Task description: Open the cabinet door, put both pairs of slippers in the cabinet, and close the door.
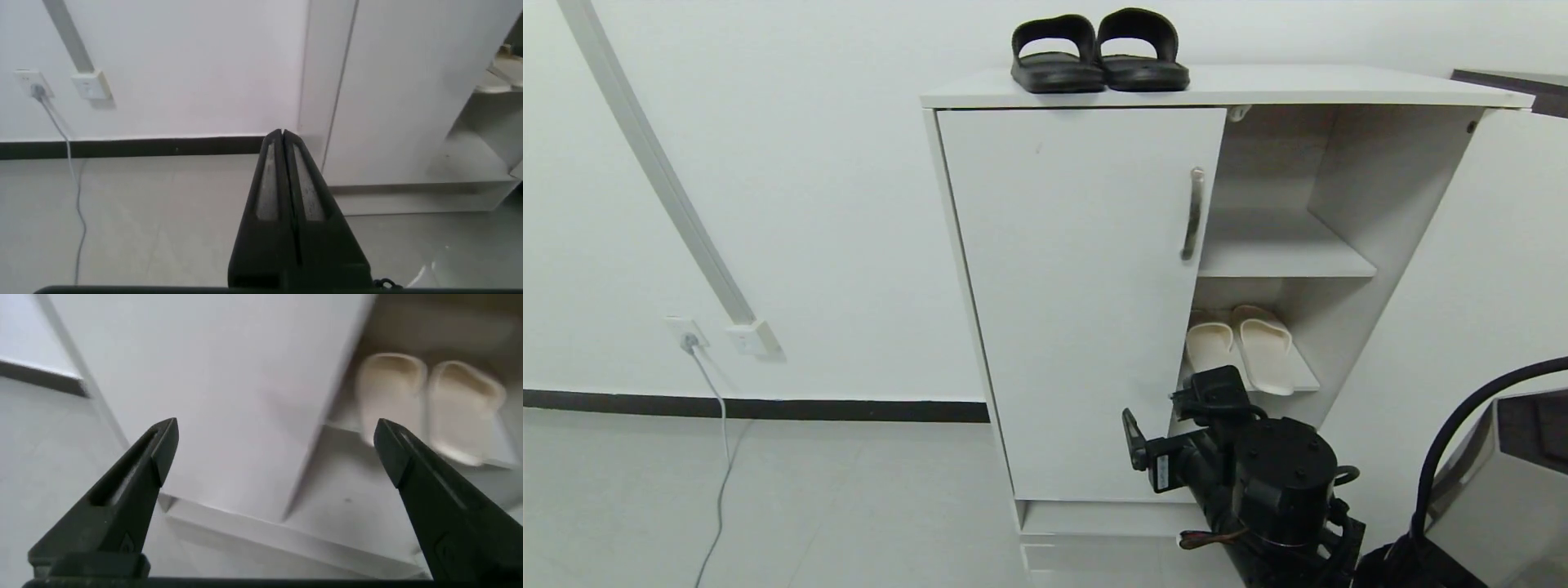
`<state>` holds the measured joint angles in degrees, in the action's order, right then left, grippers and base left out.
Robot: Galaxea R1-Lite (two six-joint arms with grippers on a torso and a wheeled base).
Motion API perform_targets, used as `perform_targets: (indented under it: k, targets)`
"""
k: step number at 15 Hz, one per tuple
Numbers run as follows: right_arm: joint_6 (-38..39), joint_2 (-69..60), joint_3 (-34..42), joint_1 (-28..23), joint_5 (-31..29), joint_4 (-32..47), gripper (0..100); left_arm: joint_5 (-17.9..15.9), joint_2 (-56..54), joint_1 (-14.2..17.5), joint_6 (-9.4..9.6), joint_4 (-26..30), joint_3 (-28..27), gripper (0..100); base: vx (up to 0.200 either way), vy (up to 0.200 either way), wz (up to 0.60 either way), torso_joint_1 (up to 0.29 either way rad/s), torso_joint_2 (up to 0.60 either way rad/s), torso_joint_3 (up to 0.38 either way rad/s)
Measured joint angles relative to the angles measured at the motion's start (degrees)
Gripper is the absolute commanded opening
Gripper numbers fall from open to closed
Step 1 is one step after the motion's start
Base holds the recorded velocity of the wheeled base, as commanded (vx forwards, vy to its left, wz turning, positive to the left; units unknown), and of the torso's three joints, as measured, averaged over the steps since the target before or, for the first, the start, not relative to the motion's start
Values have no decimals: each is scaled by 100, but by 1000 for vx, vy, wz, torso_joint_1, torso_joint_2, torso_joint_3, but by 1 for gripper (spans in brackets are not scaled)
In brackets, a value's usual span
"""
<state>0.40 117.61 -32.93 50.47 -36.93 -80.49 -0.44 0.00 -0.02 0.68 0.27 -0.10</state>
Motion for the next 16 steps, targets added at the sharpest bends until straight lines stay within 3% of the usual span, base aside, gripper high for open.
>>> perform_targets:
  k: [13,16]
  targets:
    - [-122,30,112,2,17,-187,100,11,0,2,2,0,0,0,0,15,0,0,1,0]
    - [-129,30,112,7,12,-195,100,11,0,2,2,-11,-1,0,0,0,0,-1,-164,-279]
